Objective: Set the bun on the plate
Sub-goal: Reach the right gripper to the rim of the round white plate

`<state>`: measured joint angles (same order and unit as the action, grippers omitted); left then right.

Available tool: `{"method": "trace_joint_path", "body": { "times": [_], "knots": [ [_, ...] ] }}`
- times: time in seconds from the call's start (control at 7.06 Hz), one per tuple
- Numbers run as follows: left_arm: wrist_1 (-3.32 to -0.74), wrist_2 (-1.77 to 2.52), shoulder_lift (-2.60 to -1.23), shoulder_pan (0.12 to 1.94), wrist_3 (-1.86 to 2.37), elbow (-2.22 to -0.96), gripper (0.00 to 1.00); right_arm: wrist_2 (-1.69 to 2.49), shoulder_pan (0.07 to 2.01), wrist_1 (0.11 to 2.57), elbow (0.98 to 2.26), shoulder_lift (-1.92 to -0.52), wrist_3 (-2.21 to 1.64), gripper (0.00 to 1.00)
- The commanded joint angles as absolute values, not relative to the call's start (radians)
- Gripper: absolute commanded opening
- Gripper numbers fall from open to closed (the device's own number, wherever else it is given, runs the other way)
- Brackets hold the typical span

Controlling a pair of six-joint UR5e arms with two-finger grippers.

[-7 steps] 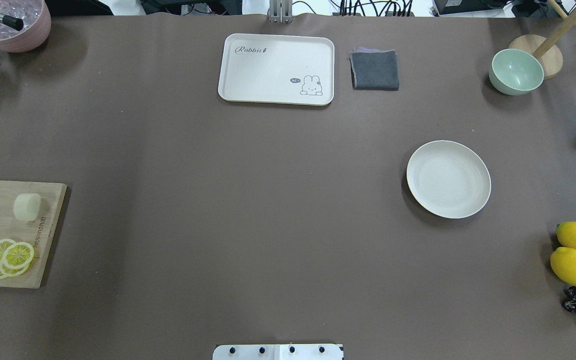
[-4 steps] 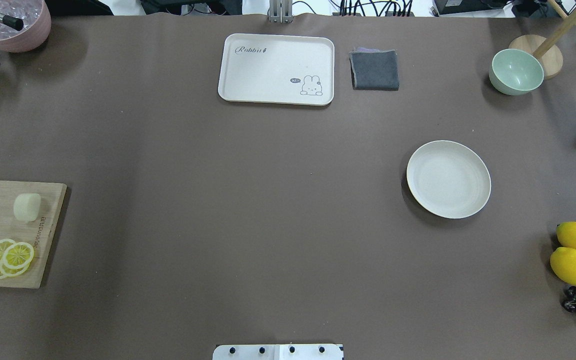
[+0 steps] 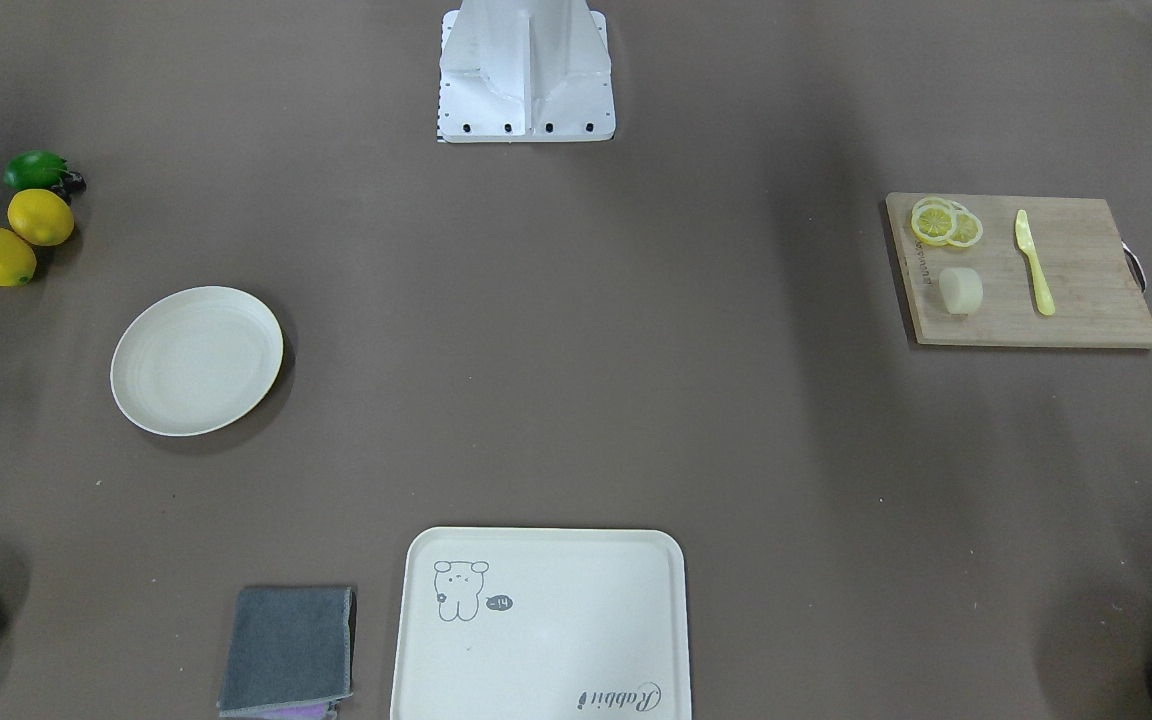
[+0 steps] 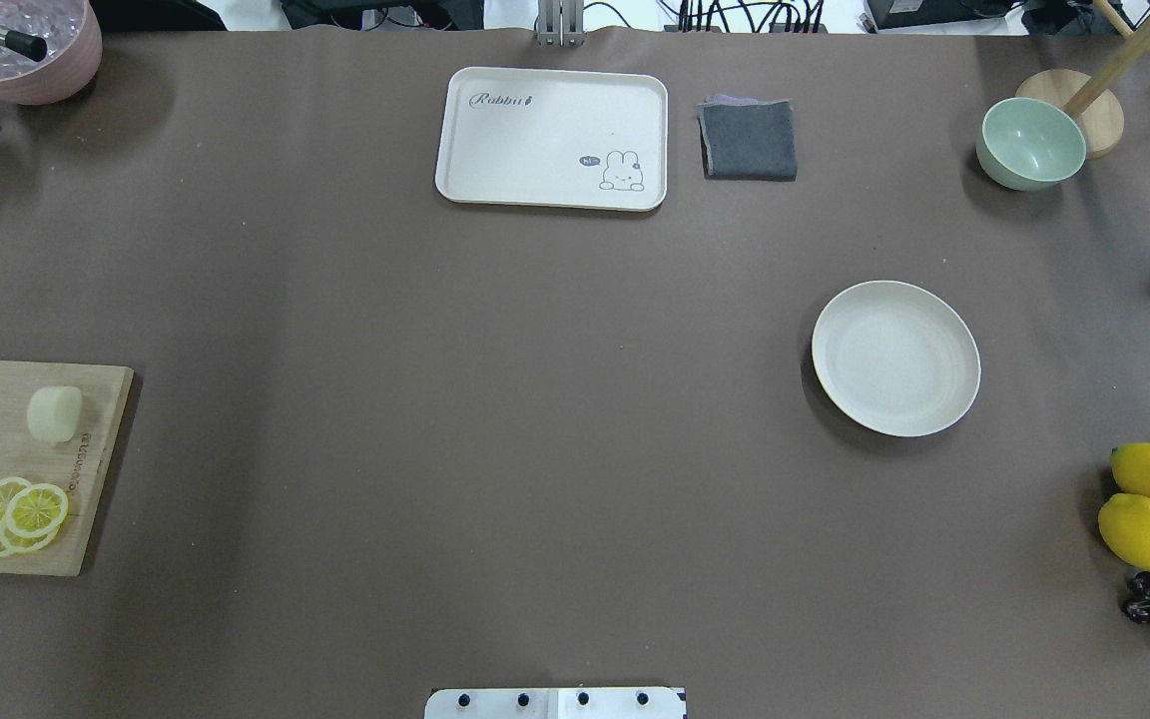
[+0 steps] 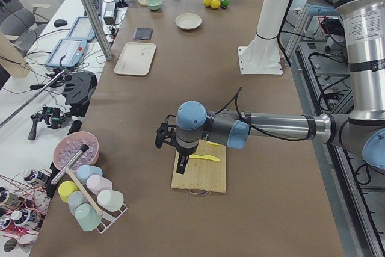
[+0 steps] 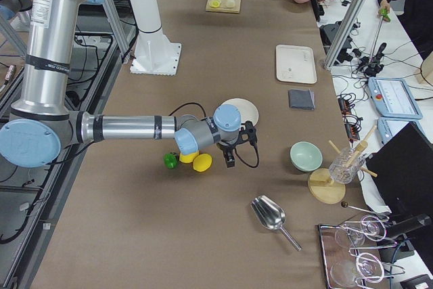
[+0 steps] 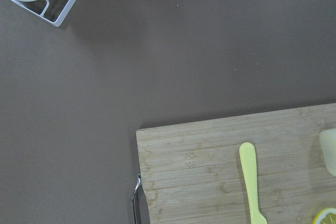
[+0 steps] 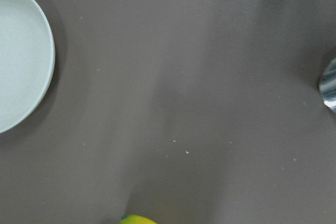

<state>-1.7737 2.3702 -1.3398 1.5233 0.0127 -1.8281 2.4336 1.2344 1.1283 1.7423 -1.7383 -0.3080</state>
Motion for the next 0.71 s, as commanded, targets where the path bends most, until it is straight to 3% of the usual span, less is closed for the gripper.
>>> {"method": "trace_joint_path", "body": {
  "times": [0.0, 0.28, 0.57],
  "knots": [
    [-1.782, 2.365, -1.341, 1.523, 0.011, -1.827, 0.98, 2.318, 1.084, 1.104, 1.701, -1.611, -0.619, 0.91],
    [-1.784, 2.364, -1.341, 1.523, 0.011, -1.832, 0.98, 2.253, 0.979, 1.086, 1.619, -1.527, -0.653, 0.91],
    [-1.784, 2.364, -1.341, 1.523, 0.011, -1.832, 0.98, 2.252, 0.936, 1.071, 1.583, -1.504, -0.66, 0.84]
  ]
}}
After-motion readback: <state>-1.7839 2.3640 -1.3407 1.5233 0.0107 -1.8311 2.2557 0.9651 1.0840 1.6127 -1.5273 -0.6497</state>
